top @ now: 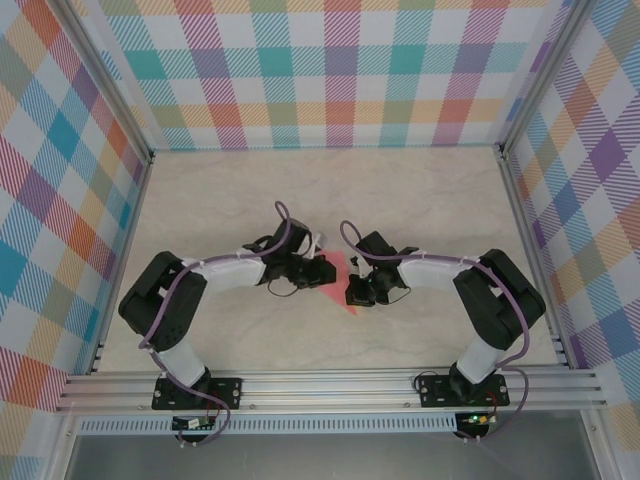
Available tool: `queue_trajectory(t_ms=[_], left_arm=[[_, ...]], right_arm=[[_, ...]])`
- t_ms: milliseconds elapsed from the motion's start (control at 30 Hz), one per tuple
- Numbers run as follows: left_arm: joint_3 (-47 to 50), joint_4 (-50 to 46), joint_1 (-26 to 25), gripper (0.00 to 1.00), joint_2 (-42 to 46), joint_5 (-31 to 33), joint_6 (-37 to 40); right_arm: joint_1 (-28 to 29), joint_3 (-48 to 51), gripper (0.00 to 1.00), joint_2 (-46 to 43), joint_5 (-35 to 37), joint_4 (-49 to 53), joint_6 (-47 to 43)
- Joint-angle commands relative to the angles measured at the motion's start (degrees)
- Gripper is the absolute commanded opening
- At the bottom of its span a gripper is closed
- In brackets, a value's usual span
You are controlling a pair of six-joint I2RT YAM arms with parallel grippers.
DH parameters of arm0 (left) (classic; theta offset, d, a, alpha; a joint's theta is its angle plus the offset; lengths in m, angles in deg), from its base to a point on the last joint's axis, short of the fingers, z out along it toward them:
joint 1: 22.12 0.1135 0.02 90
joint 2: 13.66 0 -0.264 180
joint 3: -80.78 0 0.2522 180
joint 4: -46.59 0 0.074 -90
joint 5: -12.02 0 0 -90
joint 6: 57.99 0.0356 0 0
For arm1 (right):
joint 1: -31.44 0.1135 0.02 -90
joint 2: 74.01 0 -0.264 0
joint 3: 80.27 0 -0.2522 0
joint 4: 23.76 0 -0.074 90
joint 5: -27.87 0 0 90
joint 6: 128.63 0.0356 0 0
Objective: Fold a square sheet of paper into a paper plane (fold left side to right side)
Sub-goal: Fourth fold the wing at the center of the table.
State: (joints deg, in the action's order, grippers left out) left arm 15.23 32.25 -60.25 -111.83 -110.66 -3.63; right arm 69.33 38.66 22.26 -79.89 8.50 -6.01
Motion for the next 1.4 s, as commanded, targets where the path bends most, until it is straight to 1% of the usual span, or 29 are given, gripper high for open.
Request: queue_trajectory(t_ms=[0,233,567,767,1000,1100,1367], left_arm=[[0.0,5.2,-1.8,0.14,-2.5,-0.2,-3.2],[-1.0,6.6,-3.4,0.13,-6.0,0.0,-4.1],[-2.8,4.9,-3.4,0.11,-9.6,2.2,-3.0],[-4.3,4.4,-2.3,0.09,-12.8,4.0,-2.7],[-7.6,1.0,2.2,0.08,-14.8,4.8,-0.9],[-9.9,-1.7,4.4,0.08,-15.4,5.1,1.4],[-14.1,-3.7,9.2,0.08,-17.7,2.4,5.9]], right_arm=[[0.5,3.5,0.06,3.1,7.0,10.6,0.4],[0.5,3.4,0.06,3.2,7.0,10.6,0.5],[0.5,3.3,0.06,3.7,7.1,10.9,0.2],[0.5,3.2,0.06,3.7,7.4,11.5,0.0],[0.5,3.2,0.06,3.7,8.3,12.5,-0.5],[0.5,3.3,0.06,3.8,8.1,12.4,-0.5],[0.5,3.4,0.05,4.0,7.7,12.3,-0.6]])
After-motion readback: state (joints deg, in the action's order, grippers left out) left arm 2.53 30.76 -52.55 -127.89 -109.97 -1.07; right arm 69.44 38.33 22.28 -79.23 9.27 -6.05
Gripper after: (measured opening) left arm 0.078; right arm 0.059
